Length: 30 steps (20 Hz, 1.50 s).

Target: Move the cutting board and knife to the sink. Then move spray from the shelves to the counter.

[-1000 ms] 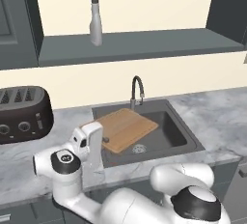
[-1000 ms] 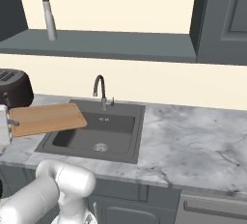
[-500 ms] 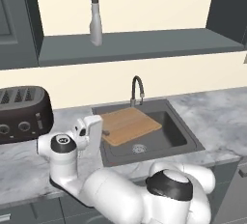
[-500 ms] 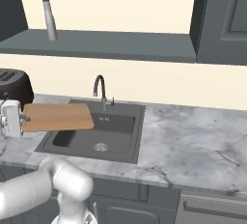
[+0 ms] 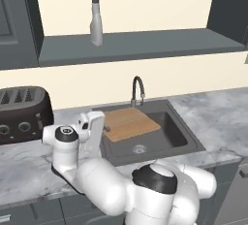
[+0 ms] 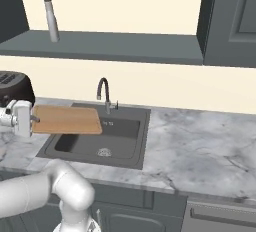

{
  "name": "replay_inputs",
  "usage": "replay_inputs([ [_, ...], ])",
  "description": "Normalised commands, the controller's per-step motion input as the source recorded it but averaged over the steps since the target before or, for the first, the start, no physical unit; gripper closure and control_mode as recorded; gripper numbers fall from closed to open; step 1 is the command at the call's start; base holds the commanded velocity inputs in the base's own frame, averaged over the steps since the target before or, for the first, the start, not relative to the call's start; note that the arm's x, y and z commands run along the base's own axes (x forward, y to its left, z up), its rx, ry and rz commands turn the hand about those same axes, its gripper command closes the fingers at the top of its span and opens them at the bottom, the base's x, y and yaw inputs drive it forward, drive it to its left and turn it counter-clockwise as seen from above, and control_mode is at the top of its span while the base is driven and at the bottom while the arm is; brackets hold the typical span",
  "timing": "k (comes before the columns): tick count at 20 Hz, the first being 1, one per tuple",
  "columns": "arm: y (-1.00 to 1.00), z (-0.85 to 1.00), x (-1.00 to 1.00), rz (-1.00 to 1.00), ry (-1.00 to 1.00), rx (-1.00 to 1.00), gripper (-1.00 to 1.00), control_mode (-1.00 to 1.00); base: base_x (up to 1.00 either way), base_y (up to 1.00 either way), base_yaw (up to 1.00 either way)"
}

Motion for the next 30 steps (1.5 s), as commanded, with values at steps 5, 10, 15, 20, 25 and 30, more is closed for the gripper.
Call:
replay_inputs([
  [5,-0.17,-0.23,0.16,0.0,0.0,0.11,1.0,-1.0,0.0,0.0,0.0],
  [10,-0.15,-0.07,0.25,-0.03,0.0,0.16,1.0,-1.0,0.0,0.0,0.0],
  [15,-0.19,-0.06,0.23,-0.04,0.0,0.09,1.0,-1.0,0.0,0.0,0.0],
  [20,-0.21,-0.17,0.15,-0.12,0.01,0.02,1.0,-1.0,0.0,0.0,0.0],
  [25,-0.14,-0.14,0.24,-0.17,0.02,0.0,1.0,-1.0,0.0,0.0,0.0],
  [30,-0.12,-0.02,0.26,-0.15,0.01,0.01,1.0,-1.0,0.0,0.0,0.0],
])
